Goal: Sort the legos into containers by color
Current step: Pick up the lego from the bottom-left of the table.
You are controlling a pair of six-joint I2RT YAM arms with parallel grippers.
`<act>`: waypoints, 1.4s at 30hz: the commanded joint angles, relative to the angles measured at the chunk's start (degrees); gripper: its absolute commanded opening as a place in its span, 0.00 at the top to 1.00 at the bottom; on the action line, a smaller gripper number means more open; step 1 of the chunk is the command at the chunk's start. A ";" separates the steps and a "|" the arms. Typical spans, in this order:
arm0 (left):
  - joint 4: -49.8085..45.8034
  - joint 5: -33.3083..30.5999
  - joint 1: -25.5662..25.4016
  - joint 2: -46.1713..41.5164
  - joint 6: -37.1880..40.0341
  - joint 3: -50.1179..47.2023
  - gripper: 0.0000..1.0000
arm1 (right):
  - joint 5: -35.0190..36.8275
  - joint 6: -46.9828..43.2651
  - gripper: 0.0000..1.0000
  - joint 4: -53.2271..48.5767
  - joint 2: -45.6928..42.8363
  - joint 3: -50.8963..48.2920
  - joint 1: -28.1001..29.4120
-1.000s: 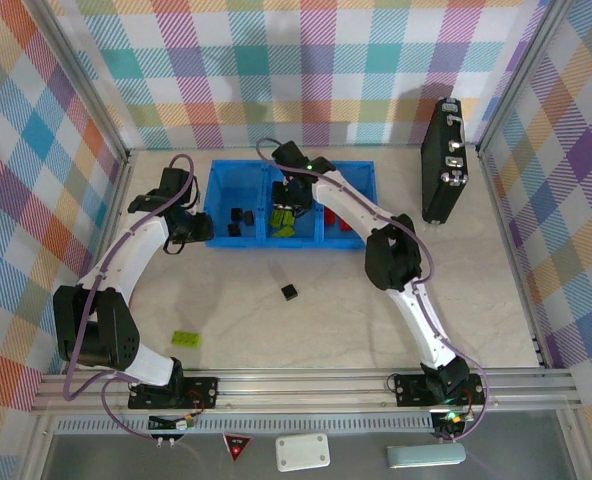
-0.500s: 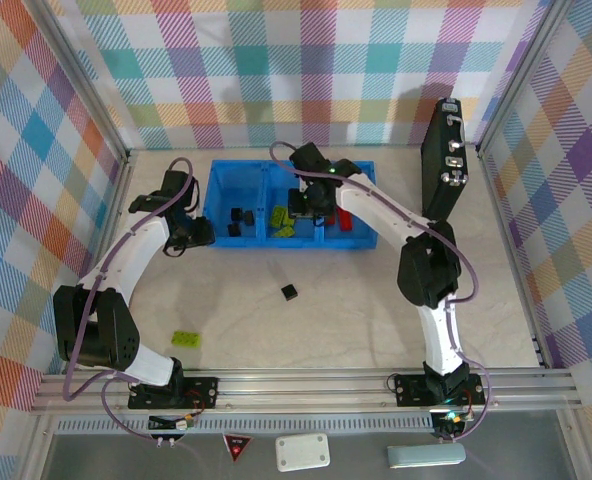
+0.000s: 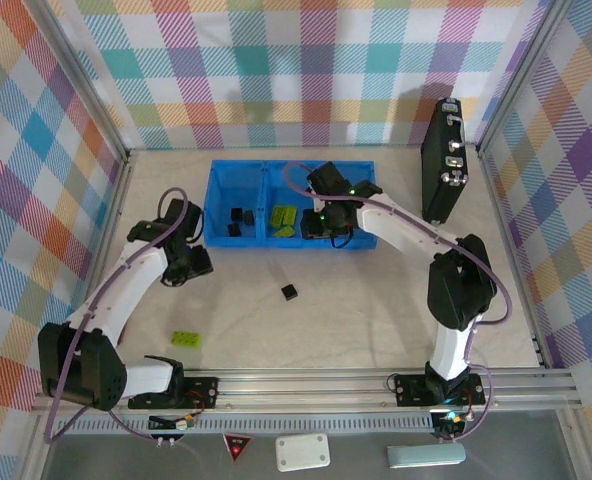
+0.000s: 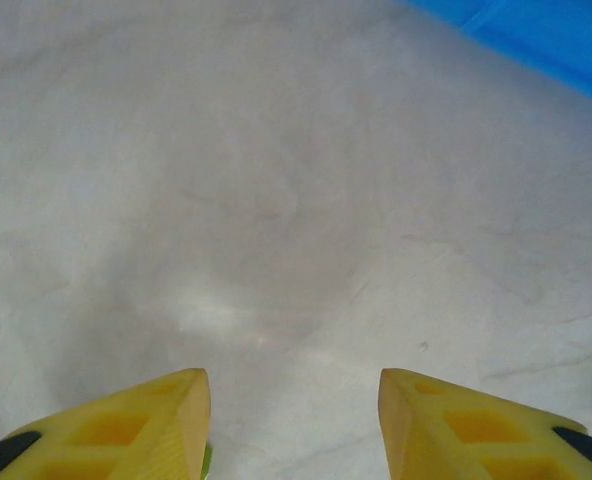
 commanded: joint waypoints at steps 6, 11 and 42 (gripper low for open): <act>-4.13 -2.78 -0.54 -8.96 -15.58 -9.15 0.50 | -3.09 -3.09 0.72 5.55 -6.00 -6.79 -0.54; -4.86 -2.45 -0.45 -12.17 -20.62 -13.26 0.47 | -3.78 -3.60 0.72 7.96 -8.63 -10.54 -0.97; 2.73 7.08 6.74 -11.43 -27.49 -29.58 0.31 | -7.06 -2.41 0.71 13.41 -16.87 -18.22 -3.55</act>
